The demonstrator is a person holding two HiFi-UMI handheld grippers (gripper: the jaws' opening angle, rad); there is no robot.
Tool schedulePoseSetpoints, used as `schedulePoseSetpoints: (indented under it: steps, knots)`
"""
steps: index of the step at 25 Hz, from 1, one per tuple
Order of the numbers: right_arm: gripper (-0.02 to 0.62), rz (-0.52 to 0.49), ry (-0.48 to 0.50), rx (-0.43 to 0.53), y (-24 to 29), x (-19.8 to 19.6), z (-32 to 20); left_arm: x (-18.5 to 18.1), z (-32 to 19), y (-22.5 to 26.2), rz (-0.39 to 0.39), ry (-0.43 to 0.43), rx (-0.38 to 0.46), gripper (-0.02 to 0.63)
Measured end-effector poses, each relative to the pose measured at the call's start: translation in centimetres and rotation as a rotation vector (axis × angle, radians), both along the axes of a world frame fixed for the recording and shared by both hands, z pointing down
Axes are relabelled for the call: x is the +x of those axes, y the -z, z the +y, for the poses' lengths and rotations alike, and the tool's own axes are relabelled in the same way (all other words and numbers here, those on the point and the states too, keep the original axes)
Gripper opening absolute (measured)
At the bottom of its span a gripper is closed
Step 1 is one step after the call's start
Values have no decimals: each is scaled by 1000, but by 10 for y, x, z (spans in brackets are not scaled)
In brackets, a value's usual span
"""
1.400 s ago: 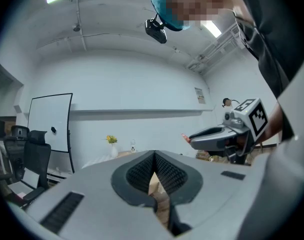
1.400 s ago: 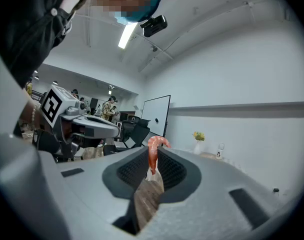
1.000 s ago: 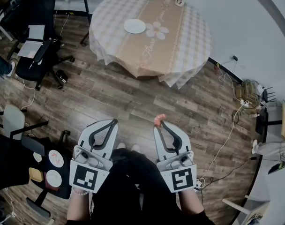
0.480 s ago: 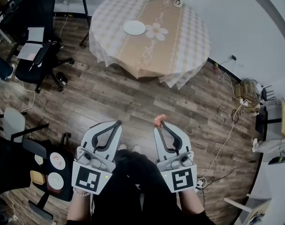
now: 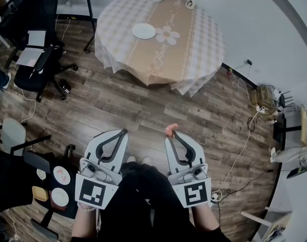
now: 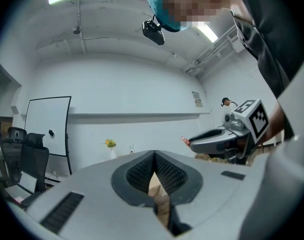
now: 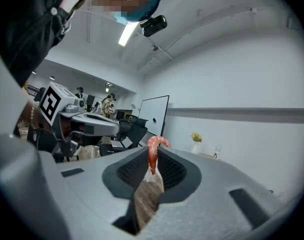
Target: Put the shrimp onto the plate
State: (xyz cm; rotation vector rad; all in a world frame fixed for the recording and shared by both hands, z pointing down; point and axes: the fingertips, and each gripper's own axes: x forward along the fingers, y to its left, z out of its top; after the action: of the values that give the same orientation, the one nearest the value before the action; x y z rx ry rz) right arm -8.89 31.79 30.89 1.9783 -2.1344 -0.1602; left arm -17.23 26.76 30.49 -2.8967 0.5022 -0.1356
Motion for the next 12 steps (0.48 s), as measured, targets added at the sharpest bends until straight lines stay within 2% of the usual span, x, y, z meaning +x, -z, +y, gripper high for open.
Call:
schedulePoseSetpoints:
  steps: [12]
  knots:
    - [43, 8, -47, 9, -3, -7, 3, -6, -2, -3, 7, -34, 4, 0]
